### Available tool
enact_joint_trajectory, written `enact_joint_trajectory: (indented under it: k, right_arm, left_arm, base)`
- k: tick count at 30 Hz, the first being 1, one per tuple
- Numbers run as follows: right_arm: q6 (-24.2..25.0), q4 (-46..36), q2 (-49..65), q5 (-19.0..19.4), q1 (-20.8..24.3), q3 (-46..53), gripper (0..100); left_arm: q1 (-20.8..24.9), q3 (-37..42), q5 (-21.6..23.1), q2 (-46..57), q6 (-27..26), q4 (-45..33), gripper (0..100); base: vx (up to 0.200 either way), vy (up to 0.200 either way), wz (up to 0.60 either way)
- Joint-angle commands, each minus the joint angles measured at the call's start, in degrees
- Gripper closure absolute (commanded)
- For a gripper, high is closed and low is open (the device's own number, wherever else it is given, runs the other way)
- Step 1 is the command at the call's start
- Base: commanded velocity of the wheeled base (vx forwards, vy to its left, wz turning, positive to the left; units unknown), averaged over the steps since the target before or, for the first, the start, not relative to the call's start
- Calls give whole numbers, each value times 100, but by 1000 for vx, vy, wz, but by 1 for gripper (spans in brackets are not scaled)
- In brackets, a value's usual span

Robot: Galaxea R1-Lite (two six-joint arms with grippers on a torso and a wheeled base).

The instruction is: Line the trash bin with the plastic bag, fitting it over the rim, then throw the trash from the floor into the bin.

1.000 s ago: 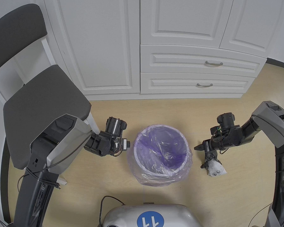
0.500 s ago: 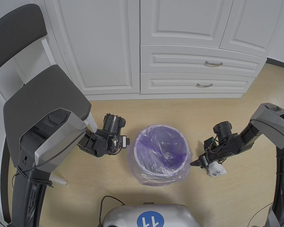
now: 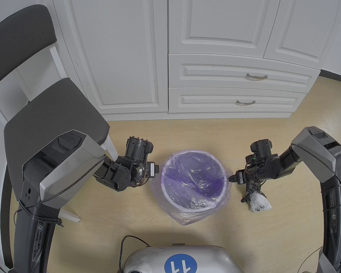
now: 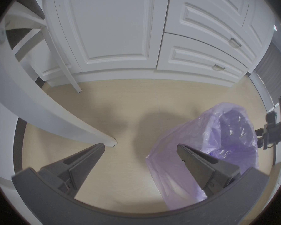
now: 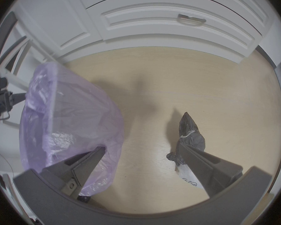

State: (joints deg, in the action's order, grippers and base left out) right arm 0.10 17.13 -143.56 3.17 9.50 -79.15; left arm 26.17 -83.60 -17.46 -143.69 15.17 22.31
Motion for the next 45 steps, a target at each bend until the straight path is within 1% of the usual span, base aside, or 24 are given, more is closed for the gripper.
enact_joint_trajectory:
  k: [1, 6, 9, 11, 13, 16, 17, 18, 19, 22, 24, 25, 26, 27, 28, 30, 32, 33, 35, 39, 40, 42, 43, 45]
  right_arm:
    - [69, -8, -348, -1, -27, -206, 0]
    - [87, -113, -357, 131, -36, -302, 0]
    - [148, -430, -436, 272, -88, -540, 0]
    - [245, -579, -445, 281, -97, -645, 0]
    - [271, -553, -454, 281, -97, -619, 0]
    - [201, -553, -375, 281, -132, -496, 0]
    - [113, -561, -190, 298, -211, -294, 0]
    - [113, -561, -190, 298, -211, -294, 0]
    - [-317, -561, 126, 580, -370, 40, 0]
    - [-1100, -544, 530, 1283, -668, 524, 0]
    - [-1478, -544, 759, 1573, -879, 735, 0]
    - [-1583, -544, 838, 1652, -958, 770, 0]
    - [-1627, -553, 917, 1687, -1011, 779, 0]
    - [-1627, -553, 917, 1687, -1011, 779, 0]
    - [-1653, -544, 1023, 1722, -1064, 787, 0]
    - [-1768, -535, 1093, 1775, -1143, 814, 0]
    - [-1847, -535, 1119, 1801, -1187, 814, 0]
    - [-1996, -535, 1225, 1828, -1301, 831, 0]
    - [-1996, -526, 1295, 1872, -1363, 823, 0]
    - [-2022, -482, 1418, 1995, -1451, 867, 0]
    - [-2066, -474, 1480, 2047, -1477, 919, 0]
    - [-2084, -474, 1506, 2056, -1477, 919, 0]
    - [-2119, -465, 1550, 2065, -1477, 946, 0]
    - [-2102, -227, 1620, 2144, -1477, 1042, 0]
  left_arm:
    - [90, 292, 5, 219, 4, 221, 0]
    - [169, 696, 5, 377, -14, 687, 0]
    - [169, 828, 5, 430, -5, 880, 0]
    - [169, 942, 5, 482, -5, 968, 0]
    - [169, 1101, 5, 561, 4, 1056, 0]
    - [169, 1311, 5, 676, 22, 1188, 0]
    - [169, 1558, 14, 808, 22, 1320, 0]
    - [169, 1558, 14, 808, 22, 1320, 0]
    - [169, 1874, 32, 966, 13, 1548, 0]
    - [160, 2269, 32, 1168, 22, 1865, 0]
    - [151, 2586, 41, 1370, 30, 2085, 0]
    - [160, 2744, 49, 1458, 39, 2199, 0]
    - [169, 2911, 49, 1537, 39, 2339, 0]
    - [169, 2911, 49, 1537, 39, 2339, 0]
    - [213, 3236, 58, 1660, 22, 2612, 0]
    - [257, 3509, 67, 1757, -5, 2884, 0]
    - [265, 3614, 67, 1801, -14, 2981, 0]
    - [327, 3852, 76, 1950, 4, 3148, 0]
    - [406, 4054, 76, 2082, 13, 3253, 0]
    - [503, 4326, 76, 2223, 30, 3508, 0]
    - [538, 4449, 76, 2231, 30, 3711, 0]
    - [547, 4502, 76, 2231, 22, 3816, 0]
    - [573, 4581, 76, 2223, 30, 3992, 0]
    - [599, 4669, 76, 2231, 30, 4185, 0]
  base:
    - [0, 0, 0]
    - [0, 0, 0]
    - [0, 0, 0]
    - [0, 0, 0]
    - [0, 0, 0]
    - [0, 0, 0]
    - [0, 0, 0]
    - [0, 0, 0]
    - [0, 0, 0]
    - [0, 0, 0]
    - [0, 0, 0]
    - [0, 0, 0]
    - [0, 0, 0]
    - [0, 0, 0]
    - [0, 0, 0]
    - [0, 0, 0]
    - [0, 0, 0]
    - [0, 0, 0]
    - [0, 0, 0]
    - [0, 0, 0]
    - [0, 0, 0]
    - [0, 0, 0]
    - [0, 0, 0]
    - [0, 0, 0]
